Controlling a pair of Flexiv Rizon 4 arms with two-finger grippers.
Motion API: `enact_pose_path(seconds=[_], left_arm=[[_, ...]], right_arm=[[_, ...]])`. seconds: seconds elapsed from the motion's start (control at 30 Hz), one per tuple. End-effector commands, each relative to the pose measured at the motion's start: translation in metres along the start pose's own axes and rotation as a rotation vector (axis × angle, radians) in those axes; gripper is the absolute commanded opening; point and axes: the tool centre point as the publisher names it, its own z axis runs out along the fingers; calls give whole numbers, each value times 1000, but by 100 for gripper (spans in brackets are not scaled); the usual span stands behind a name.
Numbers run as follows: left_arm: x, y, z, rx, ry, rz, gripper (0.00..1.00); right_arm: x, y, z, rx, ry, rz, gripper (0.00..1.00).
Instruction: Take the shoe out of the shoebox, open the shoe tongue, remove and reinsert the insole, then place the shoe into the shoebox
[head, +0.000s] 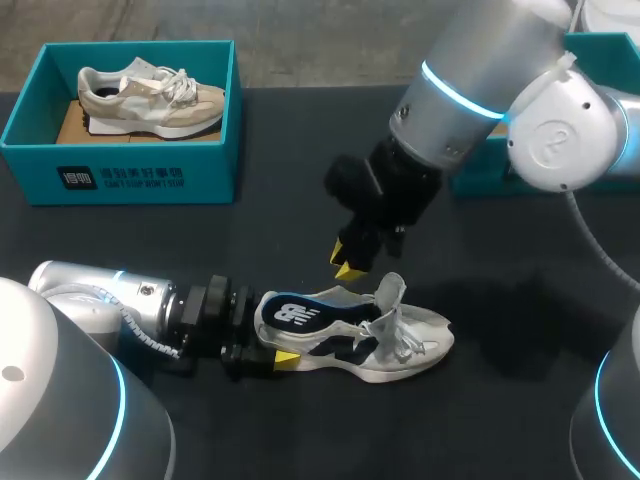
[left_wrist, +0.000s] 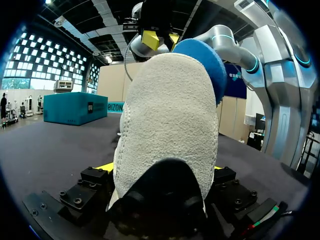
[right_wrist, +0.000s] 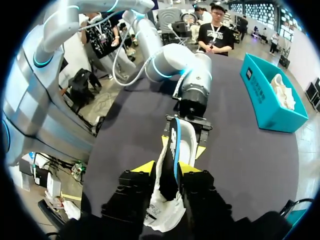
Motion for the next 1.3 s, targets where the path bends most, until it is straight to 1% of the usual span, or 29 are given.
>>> enact_pose_path(seconds=[0.03, 0.23, 0.43, 0.5, 0.7, 0.87, 0.93, 1.07, 1.3], left_arm=[[-2, 2, 1, -1, 0, 0, 0], [-2, 2, 1, -1, 0, 0, 0], [-2, 2, 1, -1, 0, 0, 0], [-2, 2, 1, -1, 0, 0, 0], [-2, 2, 1, -1, 0, 0, 0], [-2, 2, 1, -1, 0, 0, 0], [-2, 2, 1, -1, 0, 0, 0], [-2, 2, 1, -1, 0, 0, 0], [-2, 2, 1, -1, 0, 0, 0]], right_arm=[[-9, 6, 13, 5, 24, -8, 34], [-11, 9, 31, 0, 33, 10, 31], [-11, 9, 41, -4, 26, 37, 32], [-10, 8, 43, -8, 20, 39, 34], [-9, 7, 55, -24, 23, 41, 36], [-15, 2, 68, -50, 30, 42, 38], [-18, 0, 73, -41, 26, 69, 38], [-21, -6, 81, -32, 18, 106, 43], [-23, -9, 86, -41, 22, 120, 43]])
